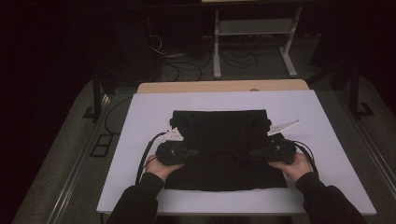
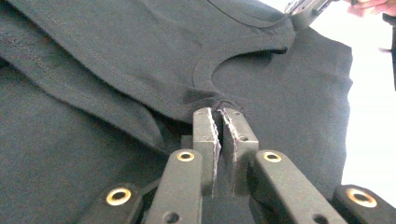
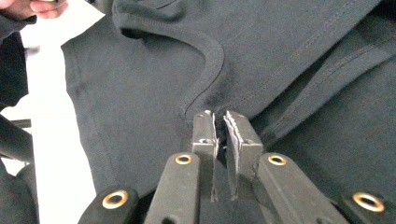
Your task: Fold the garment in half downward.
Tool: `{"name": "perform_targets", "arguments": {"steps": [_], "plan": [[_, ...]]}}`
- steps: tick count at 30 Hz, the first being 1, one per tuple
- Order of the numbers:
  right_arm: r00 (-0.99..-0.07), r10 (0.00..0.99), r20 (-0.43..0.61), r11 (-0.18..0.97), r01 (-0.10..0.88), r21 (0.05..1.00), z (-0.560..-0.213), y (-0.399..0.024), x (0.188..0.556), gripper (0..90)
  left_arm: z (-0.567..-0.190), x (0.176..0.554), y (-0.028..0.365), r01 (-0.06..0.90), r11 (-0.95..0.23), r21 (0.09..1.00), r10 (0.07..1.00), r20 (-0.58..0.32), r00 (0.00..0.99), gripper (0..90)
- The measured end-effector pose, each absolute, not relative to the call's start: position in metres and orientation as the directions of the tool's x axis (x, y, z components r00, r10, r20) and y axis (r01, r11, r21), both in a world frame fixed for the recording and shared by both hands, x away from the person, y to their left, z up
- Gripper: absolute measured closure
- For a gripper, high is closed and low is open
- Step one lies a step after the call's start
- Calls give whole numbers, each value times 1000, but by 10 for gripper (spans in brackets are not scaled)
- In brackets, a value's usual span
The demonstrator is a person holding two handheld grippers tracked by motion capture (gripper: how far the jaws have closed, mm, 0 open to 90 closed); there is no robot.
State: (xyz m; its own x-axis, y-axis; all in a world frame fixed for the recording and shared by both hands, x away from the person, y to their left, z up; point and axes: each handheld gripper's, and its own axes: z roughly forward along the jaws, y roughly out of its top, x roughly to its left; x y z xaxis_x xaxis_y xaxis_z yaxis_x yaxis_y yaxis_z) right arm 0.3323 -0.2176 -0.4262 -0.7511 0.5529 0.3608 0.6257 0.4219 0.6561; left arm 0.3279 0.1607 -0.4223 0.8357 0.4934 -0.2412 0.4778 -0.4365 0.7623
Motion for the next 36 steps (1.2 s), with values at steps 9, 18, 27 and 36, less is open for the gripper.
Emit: {"name": "perform_targets", "arguments": {"steps": [9,18,27,36], "plan": [[-758,538,369,433,624,650,-427,-216,325,815,-423,322,162,472,-448,759,484,-237,842,833],[-764,521,381,442,623,645,-425,-216,317,815,-424,316,162,471,-465,749,484,-230,844,833],[-771,504,388,458,620,637,-426,-217,309,815,-423,308,162,463,-484,742,461,-233,856,833],[-780,480,401,496,619,609,-430,-213,300,815,-424,301,162,450,-518,727,433,-231,871,833]]}}
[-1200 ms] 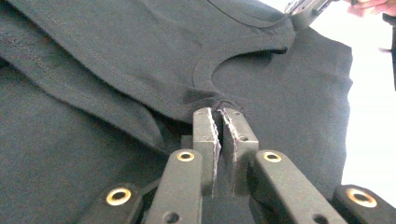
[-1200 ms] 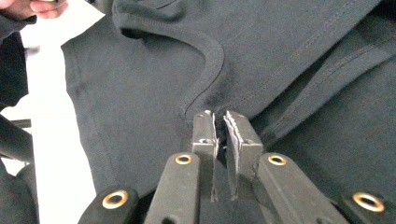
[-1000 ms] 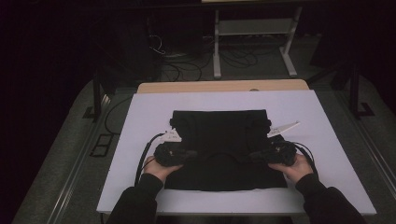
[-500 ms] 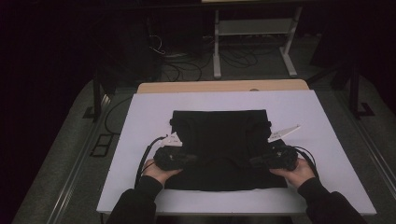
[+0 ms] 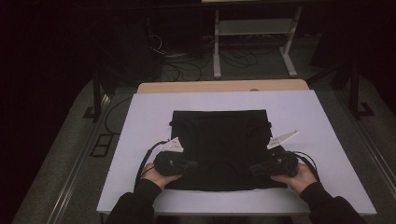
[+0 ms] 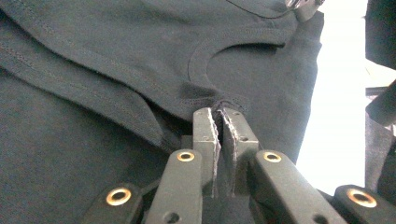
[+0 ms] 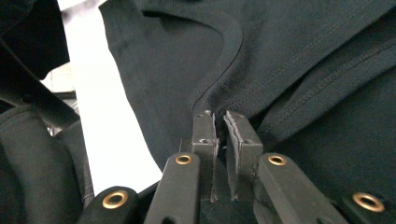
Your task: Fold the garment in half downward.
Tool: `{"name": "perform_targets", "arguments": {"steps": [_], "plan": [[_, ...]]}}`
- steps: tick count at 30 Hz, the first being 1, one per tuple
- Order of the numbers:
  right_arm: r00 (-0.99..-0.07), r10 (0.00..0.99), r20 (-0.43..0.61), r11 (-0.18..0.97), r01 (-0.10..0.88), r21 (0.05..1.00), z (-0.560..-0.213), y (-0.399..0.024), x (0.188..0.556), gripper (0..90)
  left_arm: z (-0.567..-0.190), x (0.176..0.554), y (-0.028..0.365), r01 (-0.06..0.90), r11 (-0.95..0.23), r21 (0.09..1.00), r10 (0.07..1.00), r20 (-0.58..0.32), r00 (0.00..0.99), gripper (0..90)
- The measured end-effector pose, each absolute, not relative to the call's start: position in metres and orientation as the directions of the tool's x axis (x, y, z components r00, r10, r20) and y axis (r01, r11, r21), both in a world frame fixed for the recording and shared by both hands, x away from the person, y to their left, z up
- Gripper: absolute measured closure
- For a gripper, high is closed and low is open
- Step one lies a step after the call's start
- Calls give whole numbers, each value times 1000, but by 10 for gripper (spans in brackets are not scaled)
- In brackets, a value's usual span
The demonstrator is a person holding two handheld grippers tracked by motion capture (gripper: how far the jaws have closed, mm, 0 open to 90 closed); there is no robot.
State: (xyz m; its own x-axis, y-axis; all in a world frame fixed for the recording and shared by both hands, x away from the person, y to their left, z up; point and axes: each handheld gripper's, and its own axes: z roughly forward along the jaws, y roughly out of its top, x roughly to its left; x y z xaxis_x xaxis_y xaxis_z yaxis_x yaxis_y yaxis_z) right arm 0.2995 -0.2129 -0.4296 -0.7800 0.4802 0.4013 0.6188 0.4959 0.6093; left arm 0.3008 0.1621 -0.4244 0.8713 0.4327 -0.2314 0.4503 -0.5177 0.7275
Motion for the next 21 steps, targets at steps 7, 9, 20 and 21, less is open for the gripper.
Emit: {"name": "perform_targets", "arguments": {"steps": [7,9,20,21], "plan": [[-786,465,408,512,615,600,-431,-212,294,815,-425,295,163,448,-535,716,412,-242,878,833],[-785,462,412,514,616,598,-431,-212,292,815,-426,293,163,446,-541,713,408,-242,880,833],[-786,449,425,520,616,591,-429,-214,281,815,-427,280,164,442,-556,704,382,-255,888,833],[-787,448,424,522,615,591,-429,-214,280,815,-427,279,165,442,-558,703,380,-257,889,833]]}}
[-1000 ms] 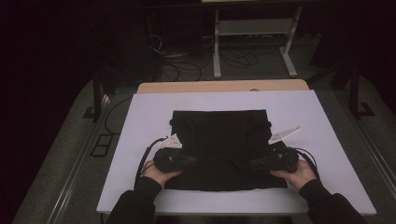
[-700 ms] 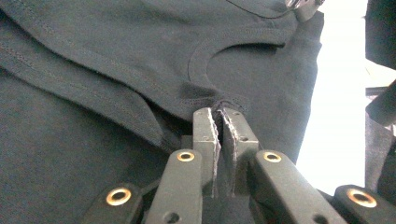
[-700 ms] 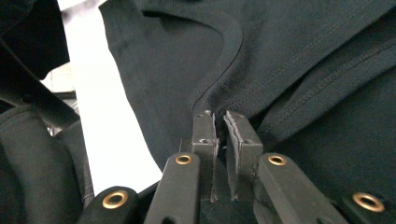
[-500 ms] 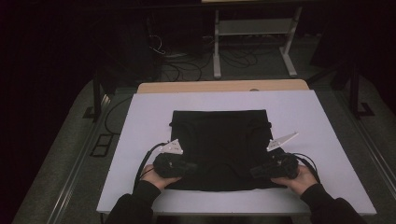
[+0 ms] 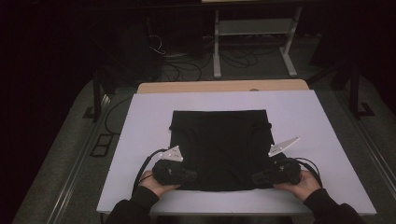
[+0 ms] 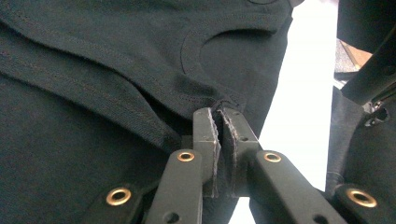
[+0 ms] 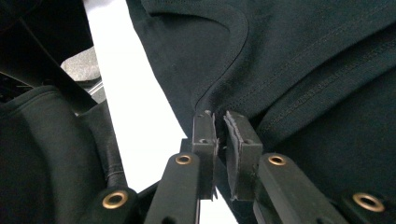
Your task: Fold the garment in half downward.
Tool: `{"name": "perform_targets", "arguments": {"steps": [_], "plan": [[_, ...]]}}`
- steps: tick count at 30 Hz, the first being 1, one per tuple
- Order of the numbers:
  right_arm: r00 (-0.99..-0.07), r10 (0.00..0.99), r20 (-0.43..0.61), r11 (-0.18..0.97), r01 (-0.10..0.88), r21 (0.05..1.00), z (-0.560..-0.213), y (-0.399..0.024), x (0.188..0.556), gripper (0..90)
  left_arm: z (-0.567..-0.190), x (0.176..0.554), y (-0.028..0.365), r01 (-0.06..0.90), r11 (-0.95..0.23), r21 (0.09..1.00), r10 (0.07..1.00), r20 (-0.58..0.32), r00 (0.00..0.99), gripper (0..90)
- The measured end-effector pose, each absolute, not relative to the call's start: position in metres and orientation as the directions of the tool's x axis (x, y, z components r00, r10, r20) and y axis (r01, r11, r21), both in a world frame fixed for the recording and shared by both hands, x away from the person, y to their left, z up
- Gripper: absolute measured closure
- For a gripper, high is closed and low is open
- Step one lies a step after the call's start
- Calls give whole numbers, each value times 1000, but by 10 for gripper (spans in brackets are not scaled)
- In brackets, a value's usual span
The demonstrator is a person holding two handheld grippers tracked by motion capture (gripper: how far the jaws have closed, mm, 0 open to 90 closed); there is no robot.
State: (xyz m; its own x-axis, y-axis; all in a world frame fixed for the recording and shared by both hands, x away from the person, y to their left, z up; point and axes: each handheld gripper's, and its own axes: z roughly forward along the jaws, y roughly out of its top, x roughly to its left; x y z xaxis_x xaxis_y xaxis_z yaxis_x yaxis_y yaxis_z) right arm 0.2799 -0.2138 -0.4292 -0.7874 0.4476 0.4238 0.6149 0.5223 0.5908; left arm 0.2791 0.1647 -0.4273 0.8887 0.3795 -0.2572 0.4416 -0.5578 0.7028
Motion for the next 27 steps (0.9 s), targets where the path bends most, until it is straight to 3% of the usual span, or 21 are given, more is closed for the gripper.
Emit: {"name": "perform_targets", "arguments": {"steps": [27], "plan": [[-789,421,447,545,614,571,-429,-215,263,814,-427,260,167,428,-590,684,349,-261,900,832]]}}
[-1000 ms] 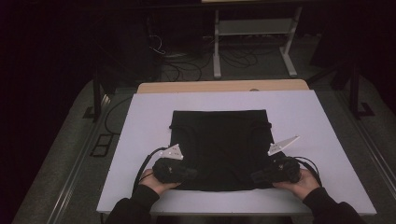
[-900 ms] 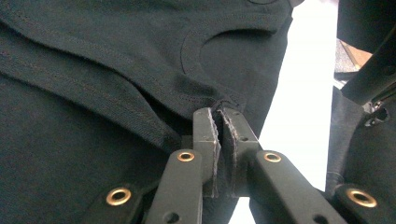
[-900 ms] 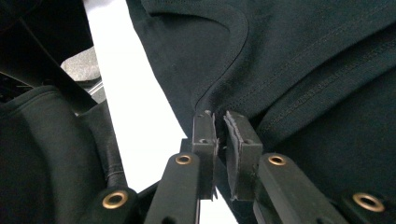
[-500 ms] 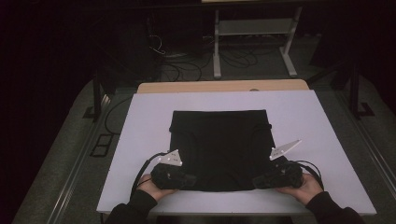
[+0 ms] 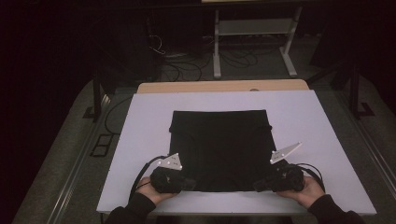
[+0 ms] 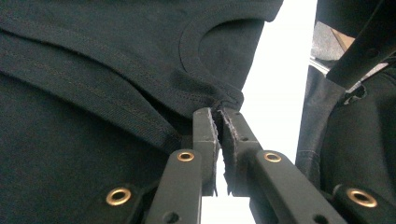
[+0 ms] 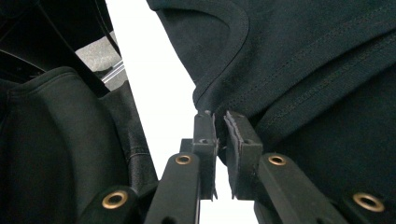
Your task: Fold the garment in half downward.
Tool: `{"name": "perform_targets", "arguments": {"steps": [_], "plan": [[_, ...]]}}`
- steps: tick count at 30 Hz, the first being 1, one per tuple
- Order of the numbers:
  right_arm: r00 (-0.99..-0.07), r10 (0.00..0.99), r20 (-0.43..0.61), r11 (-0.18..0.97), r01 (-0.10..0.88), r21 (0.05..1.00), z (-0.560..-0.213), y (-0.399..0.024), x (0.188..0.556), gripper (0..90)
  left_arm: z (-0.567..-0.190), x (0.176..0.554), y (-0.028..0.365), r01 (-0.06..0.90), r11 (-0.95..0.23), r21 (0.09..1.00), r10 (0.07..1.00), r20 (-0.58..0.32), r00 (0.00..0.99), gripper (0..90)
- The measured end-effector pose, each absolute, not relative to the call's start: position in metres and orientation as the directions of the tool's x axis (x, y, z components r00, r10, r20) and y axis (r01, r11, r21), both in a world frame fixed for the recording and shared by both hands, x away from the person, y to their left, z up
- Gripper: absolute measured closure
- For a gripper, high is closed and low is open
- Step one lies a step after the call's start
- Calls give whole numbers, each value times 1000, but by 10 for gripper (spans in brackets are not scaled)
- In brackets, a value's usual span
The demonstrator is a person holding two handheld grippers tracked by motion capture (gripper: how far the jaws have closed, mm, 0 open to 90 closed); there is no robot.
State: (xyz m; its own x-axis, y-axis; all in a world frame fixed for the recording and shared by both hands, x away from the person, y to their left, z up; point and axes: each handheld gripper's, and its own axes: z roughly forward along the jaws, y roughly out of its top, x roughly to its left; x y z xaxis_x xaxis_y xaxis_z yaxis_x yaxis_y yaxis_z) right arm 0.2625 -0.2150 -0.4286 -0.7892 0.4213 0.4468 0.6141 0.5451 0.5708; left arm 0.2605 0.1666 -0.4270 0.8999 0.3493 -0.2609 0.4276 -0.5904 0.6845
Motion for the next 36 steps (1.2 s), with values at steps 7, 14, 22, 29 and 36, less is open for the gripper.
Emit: {"name": "perform_targets", "arguments": {"steps": [7,14,22,29,36], "plan": [[-793,420,442,552,610,569,-429,-215,260,809,-430,260,167,442,-605,662,354,-273,894,831],[-807,441,392,579,590,563,-428,-212,259,594,-429,260,168,459,-592,663,344,-306,887,671],[-812,453,368,550,580,601,-422,-210,259,320,-420,260,174,519,-519,679,384,-358,851,327],[-796,521,308,489,574,656,-411,-206,266,0,-414,265,195,572,-383,725,473,-378,796,8],[-792,545,274,463,557,689,-405,-204,269,0,-414,267,211,582,-299,756,553,-360,752,0]]}}
